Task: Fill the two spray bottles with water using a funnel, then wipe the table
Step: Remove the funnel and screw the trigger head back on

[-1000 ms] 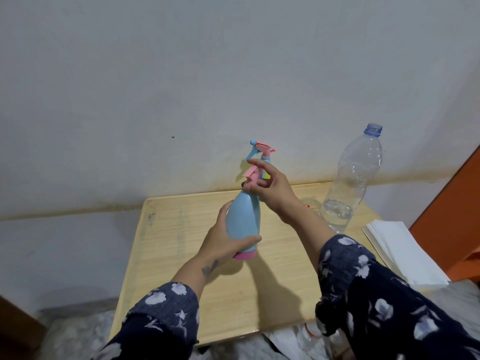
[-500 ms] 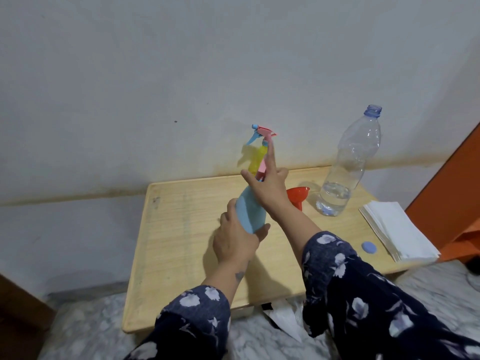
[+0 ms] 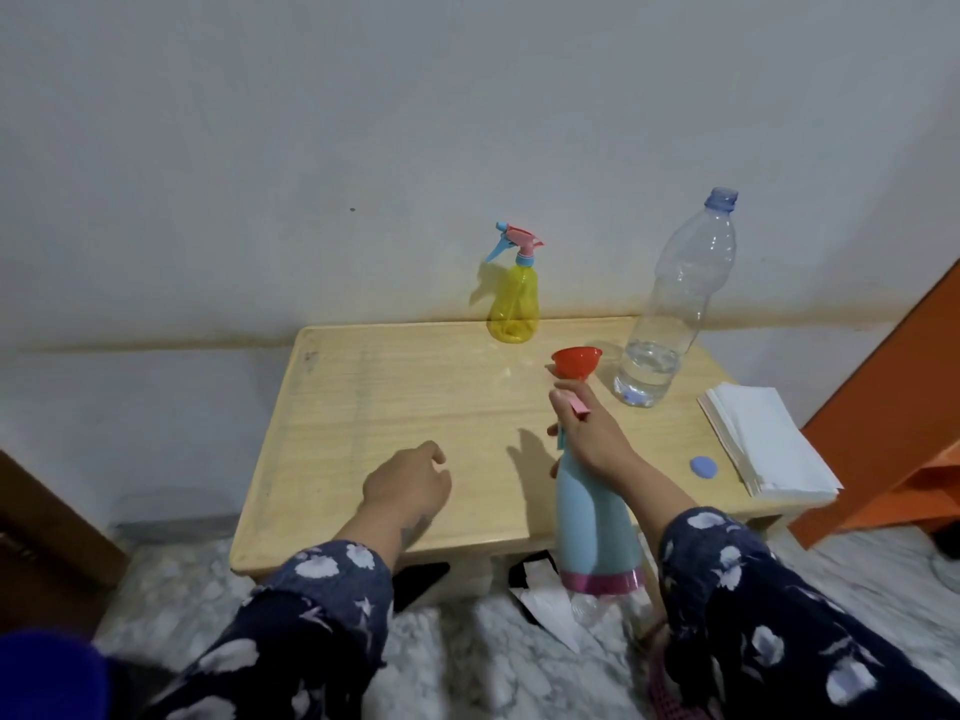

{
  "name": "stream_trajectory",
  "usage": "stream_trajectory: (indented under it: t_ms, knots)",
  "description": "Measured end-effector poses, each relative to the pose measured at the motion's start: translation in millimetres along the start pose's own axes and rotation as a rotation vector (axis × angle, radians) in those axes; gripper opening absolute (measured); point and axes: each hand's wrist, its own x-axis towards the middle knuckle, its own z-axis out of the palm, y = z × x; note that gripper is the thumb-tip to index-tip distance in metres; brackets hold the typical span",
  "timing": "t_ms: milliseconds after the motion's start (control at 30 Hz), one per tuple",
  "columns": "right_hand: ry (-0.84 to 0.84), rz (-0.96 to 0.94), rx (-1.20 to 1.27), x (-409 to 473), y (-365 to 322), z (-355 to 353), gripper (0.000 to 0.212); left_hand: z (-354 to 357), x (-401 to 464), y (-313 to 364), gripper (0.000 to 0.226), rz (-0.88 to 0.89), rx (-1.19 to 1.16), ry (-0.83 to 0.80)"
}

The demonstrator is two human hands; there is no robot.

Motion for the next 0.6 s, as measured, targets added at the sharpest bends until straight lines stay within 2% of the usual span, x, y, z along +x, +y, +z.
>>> stream_trajectory:
  t_ms: [100, 200, 433, 600]
  knots:
    - [-0.053, 0.057, -0.001, -27.6, 34.5, -11.5, 0.030, -0.1, -7.3, 1.1, 0.035, -0.070, 0.039, -0.053]
    - [-0.031, 0.083, 0.022, -41.6, 57.6, -23.1, 0.028, 2.9, -15.0, 4.9, 0.036, -0.108, 0.055, -0.047]
    - [0.000, 0.106, 0.151, -64.9, 70.3, -41.2, 0.023, 13.2, -31.5, 7.0, 0.035, -0.158, 0.055, -0.001]
    - [-0.148, 0.057, 0.213, -72.2, 66.5, -31.6, 0.027, 16.3, -38.5, 9.2, 0.034, -0.158, 0.051, 0.002]
